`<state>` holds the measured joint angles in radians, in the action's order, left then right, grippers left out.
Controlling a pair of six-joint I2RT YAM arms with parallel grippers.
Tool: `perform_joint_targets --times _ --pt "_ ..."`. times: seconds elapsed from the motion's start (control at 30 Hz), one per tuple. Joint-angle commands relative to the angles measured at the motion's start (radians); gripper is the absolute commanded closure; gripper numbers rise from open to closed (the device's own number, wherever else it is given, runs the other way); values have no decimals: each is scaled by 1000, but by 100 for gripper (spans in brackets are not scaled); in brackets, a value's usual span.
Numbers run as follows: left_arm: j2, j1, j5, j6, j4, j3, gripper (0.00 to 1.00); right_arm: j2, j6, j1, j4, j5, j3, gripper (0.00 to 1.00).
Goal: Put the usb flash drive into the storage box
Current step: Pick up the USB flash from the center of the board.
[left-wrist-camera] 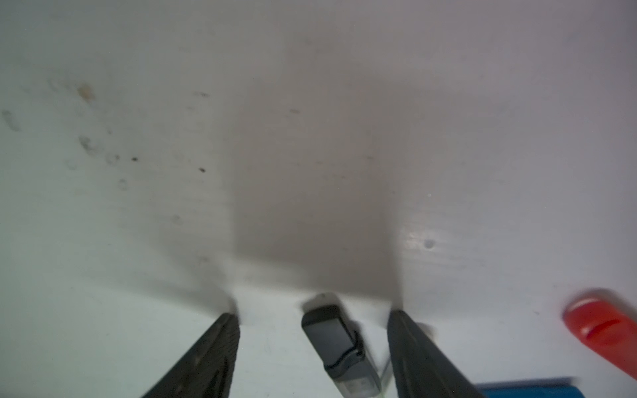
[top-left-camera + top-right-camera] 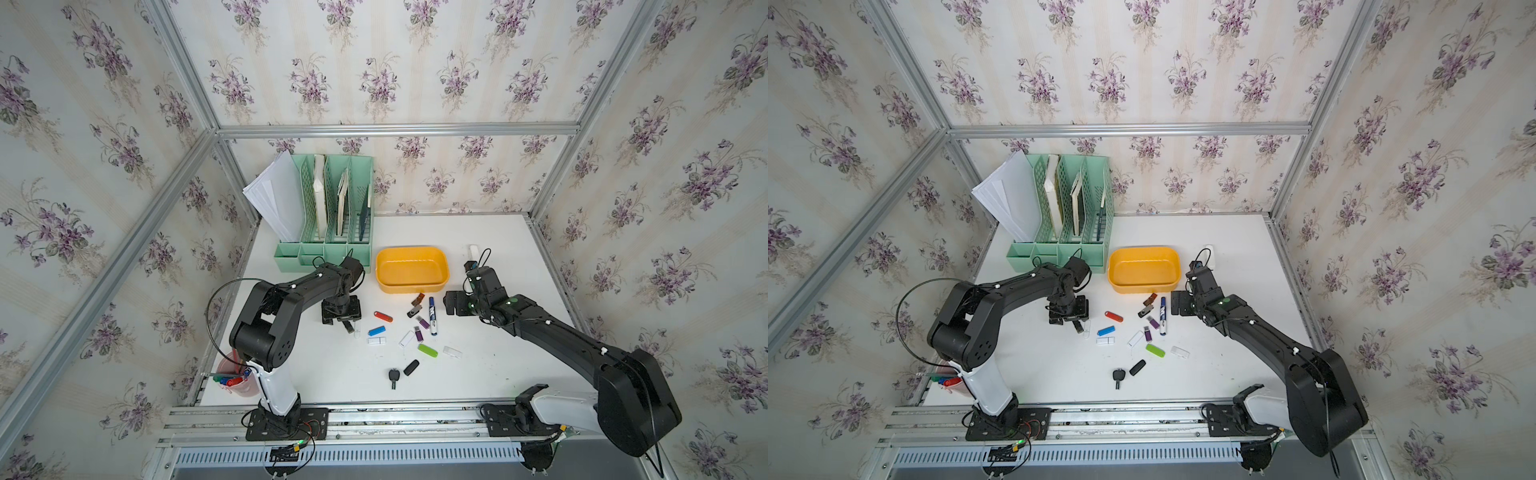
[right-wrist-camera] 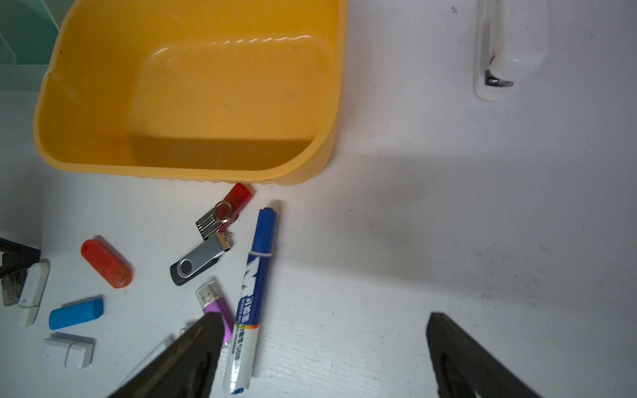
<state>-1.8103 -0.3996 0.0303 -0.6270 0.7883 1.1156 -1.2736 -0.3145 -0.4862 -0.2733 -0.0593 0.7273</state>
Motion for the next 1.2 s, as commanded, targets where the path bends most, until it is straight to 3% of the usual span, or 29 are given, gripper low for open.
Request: perform_joint_targets --times 0.0,0.23,1.17 --pt "-1 -4 -6 -8 0 -9 32 0 -8 -3 -10 0 -2 4" --pt "21 -14 10 -17 -16 -51 43 -1 -11 -22 -19 -2 -11 4" --pt "35 -55 6 -27 -16 -95 53 8 -33 -124 -38 26 -55 4"
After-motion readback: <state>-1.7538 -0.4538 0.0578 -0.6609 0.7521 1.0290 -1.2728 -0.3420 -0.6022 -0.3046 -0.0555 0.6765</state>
